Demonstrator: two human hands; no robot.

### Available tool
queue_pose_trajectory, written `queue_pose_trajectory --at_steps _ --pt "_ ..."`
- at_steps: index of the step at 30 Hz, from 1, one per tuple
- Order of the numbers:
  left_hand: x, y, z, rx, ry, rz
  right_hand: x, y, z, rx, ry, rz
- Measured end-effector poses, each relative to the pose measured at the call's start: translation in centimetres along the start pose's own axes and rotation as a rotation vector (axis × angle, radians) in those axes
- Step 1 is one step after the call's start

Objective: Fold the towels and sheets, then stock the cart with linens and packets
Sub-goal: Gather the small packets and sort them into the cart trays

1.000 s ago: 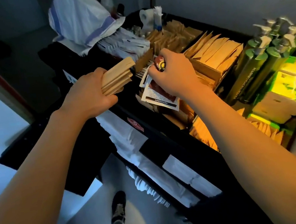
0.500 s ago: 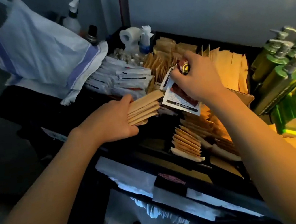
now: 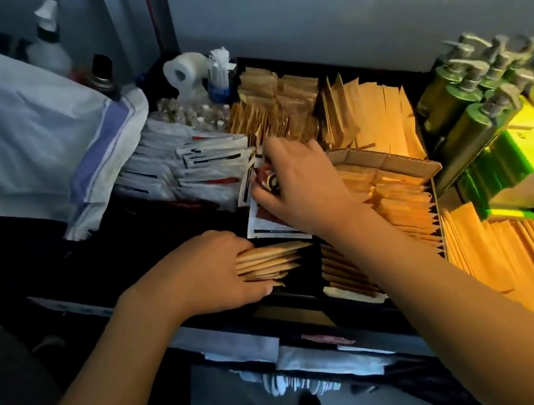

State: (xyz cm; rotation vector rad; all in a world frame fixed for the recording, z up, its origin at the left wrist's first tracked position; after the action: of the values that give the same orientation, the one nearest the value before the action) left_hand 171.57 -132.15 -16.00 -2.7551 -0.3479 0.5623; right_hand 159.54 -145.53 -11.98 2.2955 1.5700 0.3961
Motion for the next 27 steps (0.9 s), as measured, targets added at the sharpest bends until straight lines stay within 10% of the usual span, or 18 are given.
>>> queue_pose_trajectory --at_steps 11,27 --pt "2.6 -2.4 -0.8 -0.387 -0.405 -0.036 1.4 -5.4 2.3 0.407 0.443 -0.095" --pt "-0.6 0.0 2.6 -0.504 -0.425 -0.009 -2.3 -5.4 -1.4 0.381 0.483 0.010"
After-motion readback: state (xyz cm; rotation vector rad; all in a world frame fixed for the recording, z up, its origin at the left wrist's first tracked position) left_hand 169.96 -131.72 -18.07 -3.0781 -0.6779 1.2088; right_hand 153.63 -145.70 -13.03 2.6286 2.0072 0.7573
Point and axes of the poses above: each hand's wrist, its own y-axis towards the middle knuckle, its own z-axis out of the palm, x = y × z, the point moved 3 cm from there along y, towards the middle knuckle, and after that the axes turned 11 degrees about -z, right-handed, at the moved point
